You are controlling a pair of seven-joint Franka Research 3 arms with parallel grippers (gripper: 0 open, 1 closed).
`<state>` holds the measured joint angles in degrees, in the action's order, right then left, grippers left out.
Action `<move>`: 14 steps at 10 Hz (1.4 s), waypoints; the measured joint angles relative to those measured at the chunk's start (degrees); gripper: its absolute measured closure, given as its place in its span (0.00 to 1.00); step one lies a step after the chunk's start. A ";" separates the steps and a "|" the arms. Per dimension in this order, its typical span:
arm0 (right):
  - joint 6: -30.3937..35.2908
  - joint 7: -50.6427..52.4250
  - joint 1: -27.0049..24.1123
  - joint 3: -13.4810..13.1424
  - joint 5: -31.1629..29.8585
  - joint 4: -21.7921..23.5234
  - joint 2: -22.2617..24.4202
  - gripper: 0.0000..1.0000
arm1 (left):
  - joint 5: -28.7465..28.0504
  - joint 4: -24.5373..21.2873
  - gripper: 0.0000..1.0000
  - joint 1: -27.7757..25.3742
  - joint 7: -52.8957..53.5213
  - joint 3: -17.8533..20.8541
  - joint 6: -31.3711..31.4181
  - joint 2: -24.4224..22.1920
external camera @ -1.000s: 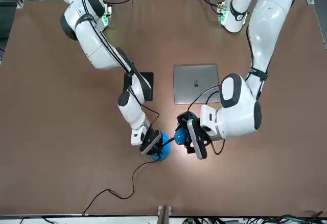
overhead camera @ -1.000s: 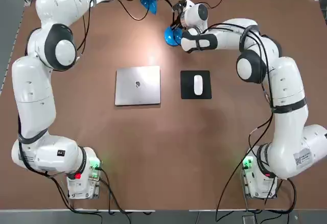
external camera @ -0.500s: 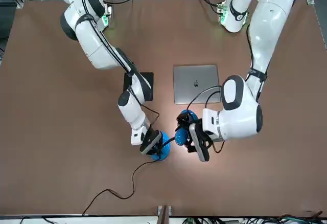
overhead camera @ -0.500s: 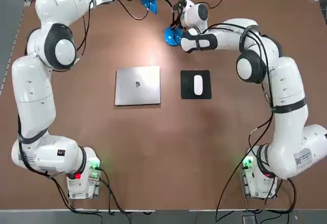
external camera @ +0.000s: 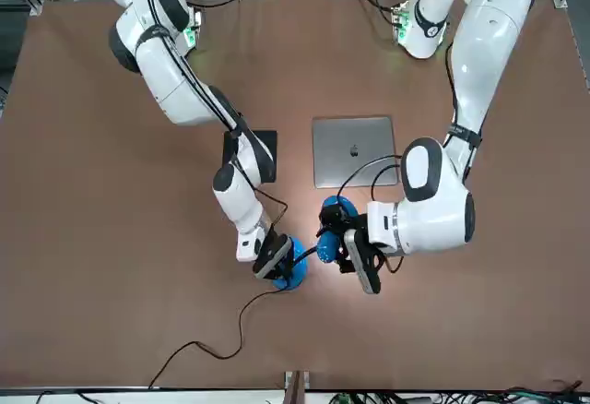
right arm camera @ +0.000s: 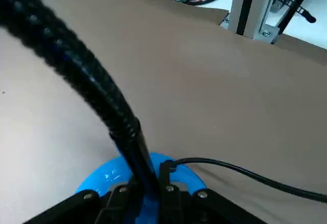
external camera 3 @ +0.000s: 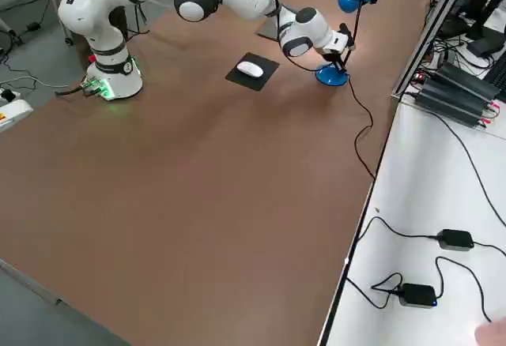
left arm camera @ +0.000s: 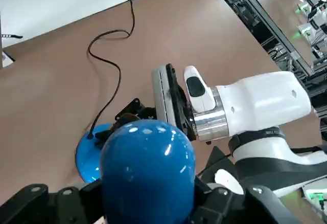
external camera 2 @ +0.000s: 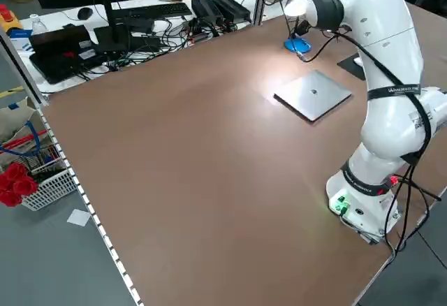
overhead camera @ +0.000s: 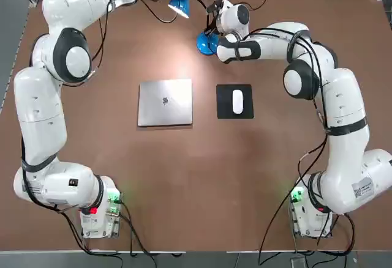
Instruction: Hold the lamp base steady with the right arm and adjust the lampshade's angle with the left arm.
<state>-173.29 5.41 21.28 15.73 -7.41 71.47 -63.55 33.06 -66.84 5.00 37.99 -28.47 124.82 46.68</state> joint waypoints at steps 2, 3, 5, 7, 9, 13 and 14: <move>-0.02 0.03 0.02 0.00 -0.11 0.00 0.00 0.85 | 1.62 -0.57 0.53 -0.60 -0.64 -0.05 -0.23 0.02; -0.03 0.06 0.02 0.00 -0.16 0.00 0.00 0.85 | 2.21 -0.76 0.53 -0.76 -0.75 -0.06 -0.25 0.02; -0.03 0.07 0.03 -0.02 -0.19 0.00 0.00 0.85 | 4.27 -1.48 0.55 -1.05 -2.57 -0.07 -0.33 0.04; -0.03 0.07 0.03 -0.03 -0.19 0.01 0.00 0.85 | 5.01 -1.86 0.55 -1.28 -4.85 -0.17 -0.44 0.04; -0.03 0.07 0.03 -0.04 -0.19 0.01 0.00 0.85 | 5.03 -2.05 0.55 -1.42 -6.66 -0.48 -0.44 0.04; -0.04 -0.20 0.03 -0.12 -0.18 0.01 0.00 0.85 | 5.29 -2.14 0.45 -2.01 -8.14 -1.06 -0.90 -0.08; -0.04 -0.48 0.03 -0.17 -0.16 0.00 -0.01 0.85 | 5.30 -2.13 0.32 -2.48 -8.26 -1.23 -1.58 -0.37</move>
<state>-173.33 4.93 21.31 15.56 -7.57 71.48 -63.55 38.35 -68.96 2.52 29.73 -29.70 123.25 46.31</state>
